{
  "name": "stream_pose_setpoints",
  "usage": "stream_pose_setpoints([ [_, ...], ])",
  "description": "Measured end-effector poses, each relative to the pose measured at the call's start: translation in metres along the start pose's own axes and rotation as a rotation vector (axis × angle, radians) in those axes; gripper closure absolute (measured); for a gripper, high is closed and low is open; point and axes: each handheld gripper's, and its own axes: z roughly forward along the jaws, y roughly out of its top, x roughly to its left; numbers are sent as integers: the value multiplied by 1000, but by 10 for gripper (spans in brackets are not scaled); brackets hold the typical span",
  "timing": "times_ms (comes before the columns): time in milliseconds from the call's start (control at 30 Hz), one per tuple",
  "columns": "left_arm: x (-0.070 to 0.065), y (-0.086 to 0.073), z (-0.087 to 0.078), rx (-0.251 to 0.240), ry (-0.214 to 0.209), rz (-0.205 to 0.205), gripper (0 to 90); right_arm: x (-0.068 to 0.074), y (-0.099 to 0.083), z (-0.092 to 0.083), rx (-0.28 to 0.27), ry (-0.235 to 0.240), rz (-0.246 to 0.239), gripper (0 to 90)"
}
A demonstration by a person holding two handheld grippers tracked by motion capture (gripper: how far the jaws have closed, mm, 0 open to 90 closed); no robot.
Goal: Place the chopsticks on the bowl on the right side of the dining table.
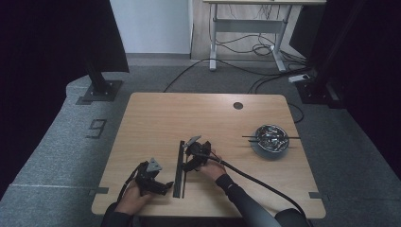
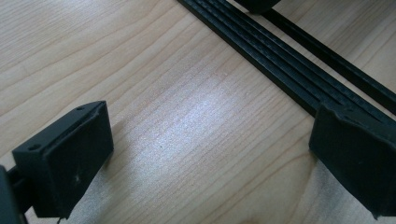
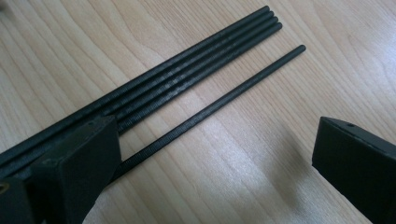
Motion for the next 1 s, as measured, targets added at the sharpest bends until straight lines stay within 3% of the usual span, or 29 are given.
stream_pose_setpoints([
  [533,0,0,0,-3,0,-3,0,-15,-18,-10,5,15,42,0],
  [1000,0,0,0,-3,0,-4,0,-11,-37,-25,4,19,27,0],
])
